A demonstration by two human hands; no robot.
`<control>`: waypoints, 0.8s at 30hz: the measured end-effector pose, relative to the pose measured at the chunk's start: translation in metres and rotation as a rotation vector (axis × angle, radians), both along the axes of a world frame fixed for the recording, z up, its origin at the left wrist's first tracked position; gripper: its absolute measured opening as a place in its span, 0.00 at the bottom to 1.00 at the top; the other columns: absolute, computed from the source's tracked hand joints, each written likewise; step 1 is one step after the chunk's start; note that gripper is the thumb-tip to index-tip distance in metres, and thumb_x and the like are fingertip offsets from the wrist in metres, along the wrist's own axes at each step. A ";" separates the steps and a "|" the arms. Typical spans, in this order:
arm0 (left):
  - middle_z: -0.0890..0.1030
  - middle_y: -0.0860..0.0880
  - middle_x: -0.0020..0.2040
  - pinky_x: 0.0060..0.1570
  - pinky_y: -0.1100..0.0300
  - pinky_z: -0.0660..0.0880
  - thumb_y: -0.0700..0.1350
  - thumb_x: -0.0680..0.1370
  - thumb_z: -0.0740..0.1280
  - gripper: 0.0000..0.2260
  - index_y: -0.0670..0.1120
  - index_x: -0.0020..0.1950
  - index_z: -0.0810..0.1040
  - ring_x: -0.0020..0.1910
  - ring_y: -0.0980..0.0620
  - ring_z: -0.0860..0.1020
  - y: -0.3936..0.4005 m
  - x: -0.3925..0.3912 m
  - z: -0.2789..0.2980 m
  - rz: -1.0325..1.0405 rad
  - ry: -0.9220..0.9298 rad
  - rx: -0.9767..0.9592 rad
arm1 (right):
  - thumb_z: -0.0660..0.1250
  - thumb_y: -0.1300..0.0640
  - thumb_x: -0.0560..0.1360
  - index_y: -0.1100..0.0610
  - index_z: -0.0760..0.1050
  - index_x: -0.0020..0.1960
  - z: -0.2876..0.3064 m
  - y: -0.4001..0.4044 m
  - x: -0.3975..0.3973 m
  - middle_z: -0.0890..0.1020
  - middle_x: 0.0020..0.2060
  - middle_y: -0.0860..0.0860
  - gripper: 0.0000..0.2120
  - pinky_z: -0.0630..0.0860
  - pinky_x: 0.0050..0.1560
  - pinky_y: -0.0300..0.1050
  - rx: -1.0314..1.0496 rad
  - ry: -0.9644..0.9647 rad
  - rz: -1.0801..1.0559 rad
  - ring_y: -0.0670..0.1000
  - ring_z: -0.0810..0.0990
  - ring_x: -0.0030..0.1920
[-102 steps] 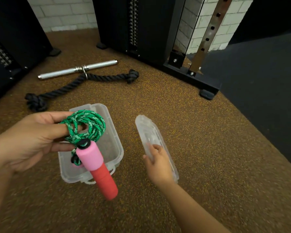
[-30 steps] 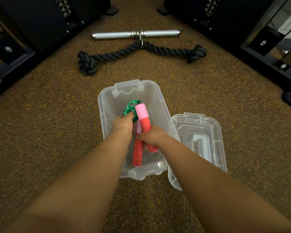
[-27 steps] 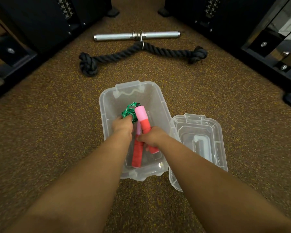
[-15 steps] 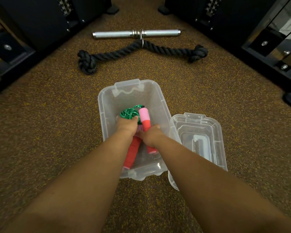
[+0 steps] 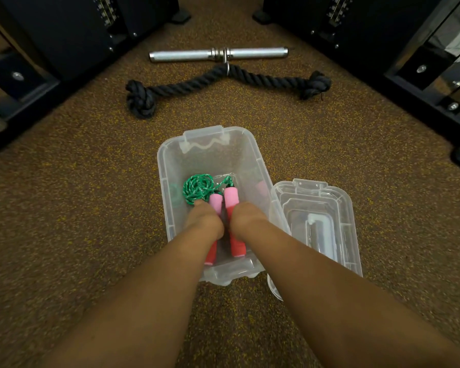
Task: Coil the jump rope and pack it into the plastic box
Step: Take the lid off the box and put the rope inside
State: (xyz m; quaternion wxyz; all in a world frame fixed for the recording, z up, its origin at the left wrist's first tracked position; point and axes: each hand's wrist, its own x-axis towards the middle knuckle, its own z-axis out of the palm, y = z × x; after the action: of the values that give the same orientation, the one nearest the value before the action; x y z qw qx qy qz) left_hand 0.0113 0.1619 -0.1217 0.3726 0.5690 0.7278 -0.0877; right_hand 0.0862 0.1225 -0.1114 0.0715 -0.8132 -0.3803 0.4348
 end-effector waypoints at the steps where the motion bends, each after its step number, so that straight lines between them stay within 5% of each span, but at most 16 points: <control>1: 0.74 0.37 0.66 0.61 0.48 0.71 0.41 0.77 0.62 0.21 0.37 0.68 0.62 0.64 0.39 0.74 0.000 0.000 0.000 0.028 -0.017 -0.012 | 0.57 0.56 0.78 0.58 0.67 0.53 0.001 0.001 -0.001 0.78 0.55 0.62 0.07 0.66 0.47 0.48 -0.018 -0.023 0.035 0.61 0.77 0.56; 7: 0.71 0.33 0.66 0.53 0.38 0.75 0.40 0.81 0.50 0.19 0.37 0.71 0.56 0.58 0.33 0.76 -0.003 0.010 0.015 0.174 -0.139 -0.092 | 0.57 0.61 0.78 0.57 0.73 0.56 0.017 -0.004 -0.002 0.78 0.55 0.60 0.09 0.66 0.44 0.45 -0.009 -0.038 0.157 0.61 0.77 0.58; 10: 0.72 0.34 0.66 0.54 0.44 0.75 0.40 0.80 0.53 0.18 0.36 0.69 0.61 0.59 0.34 0.76 -0.005 0.009 0.025 0.006 -0.062 -0.073 | 0.56 0.63 0.77 0.56 0.63 0.48 0.044 -0.006 -0.002 0.75 0.46 0.59 0.04 0.68 0.45 0.48 0.106 -0.075 0.227 0.62 0.76 0.53; 13: 0.77 0.38 0.61 0.52 0.57 0.73 0.39 0.79 0.58 0.14 0.36 0.63 0.72 0.59 0.40 0.77 -0.003 0.006 0.049 -0.270 0.021 -0.042 | 0.56 0.66 0.76 0.59 0.72 0.51 0.071 -0.014 0.000 0.78 0.51 0.62 0.09 0.68 0.42 0.47 0.266 -0.194 0.295 0.63 0.78 0.53; 17: 0.77 0.40 0.63 0.54 0.55 0.72 0.38 0.77 0.62 0.13 0.39 0.61 0.75 0.61 0.41 0.76 0.007 0.001 0.080 -0.423 0.174 0.130 | 0.59 0.66 0.75 0.55 0.78 0.59 0.082 -0.045 0.014 0.83 0.49 0.58 0.17 0.74 0.44 0.47 0.671 -0.169 0.116 0.58 0.80 0.50; 19: 0.78 0.41 0.62 0.57 0.52 0.72 0.38 0.77 0.62 0.13 0.42 0.61 0.76 0.61 0.41 0.76 0.005 -0.003 0.091 -0.394 0.113 0.251 | 0.60 0.65 0.76 0.55 0.80 0.57 0.085 -0.063 0.025 0.84 0.50 0.54 0.15 0.74 0.51 0.43 0.798 -0.144 0.017 0.53 0.81 0.51; 24: 0.80 0.43 0.57 0.54 0.51 0.74 0.39 0.77 0.59 0.12 0.49 0.56 0.78 0.56 0.42 0.77 -0.028 0.009 0.114 -0.501 -0.260 0.489 | 0.62 0.66 0.76 0.52 0.81 0.52 0.088 -0.100 0.053 0.83 0.45 0.44 0.13 0.71 0.46 0.31 0.896 -0.139 -0.231 0.41 0.78 0.43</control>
State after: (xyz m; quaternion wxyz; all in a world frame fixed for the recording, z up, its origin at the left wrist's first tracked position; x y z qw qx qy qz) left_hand 0.0207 0.1339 -0.0077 0.2820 0.8080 0.5121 0.0733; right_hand 0.1393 0.0228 -0.0233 0.4379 -0.7665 -0.4412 0.1616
